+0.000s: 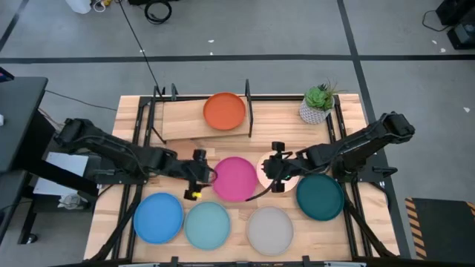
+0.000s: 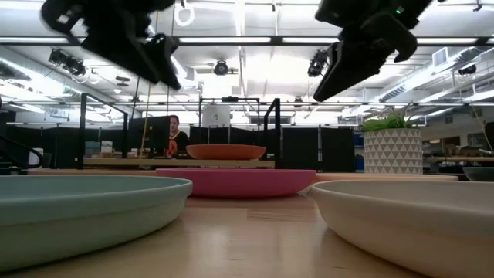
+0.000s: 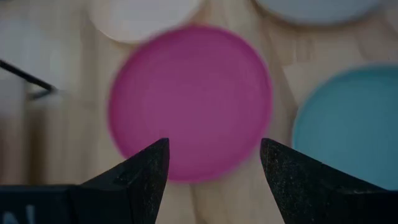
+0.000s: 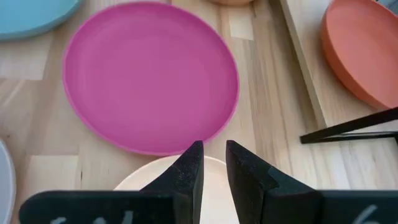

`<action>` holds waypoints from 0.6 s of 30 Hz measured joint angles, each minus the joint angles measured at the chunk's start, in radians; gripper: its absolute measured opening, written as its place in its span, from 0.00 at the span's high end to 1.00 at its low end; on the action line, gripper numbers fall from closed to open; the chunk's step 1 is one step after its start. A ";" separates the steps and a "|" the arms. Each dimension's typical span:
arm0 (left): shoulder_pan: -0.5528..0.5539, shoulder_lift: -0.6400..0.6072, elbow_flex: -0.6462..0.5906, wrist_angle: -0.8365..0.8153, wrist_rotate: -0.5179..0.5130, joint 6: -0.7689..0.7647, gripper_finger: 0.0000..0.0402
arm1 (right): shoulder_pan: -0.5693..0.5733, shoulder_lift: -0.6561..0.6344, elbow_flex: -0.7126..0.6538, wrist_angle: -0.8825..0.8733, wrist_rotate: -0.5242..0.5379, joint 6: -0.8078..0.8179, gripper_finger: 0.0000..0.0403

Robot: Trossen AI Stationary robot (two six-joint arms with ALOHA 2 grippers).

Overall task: Place and stack plates onto a shelf
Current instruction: Stack the pink plate on the orange plate

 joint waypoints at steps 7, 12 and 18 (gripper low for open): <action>-0.053 0.182 0.000 0.080 0.000 0.025 0.43 | -0.003 -0.030 -0.075 0.087 -0.001 -0.002 0.82; -0.074 0.270 0.001 0.128 0.002 0.045 0.48 | -0.004 -0.029 -0.076 0.136 -0.057 -0.039 0.82; -0.070 0.311 0.001 0.156 -0.018 0.063 0.52 | -0.003 0.027 -0.076 0.252 -0.202 -0.139 0.82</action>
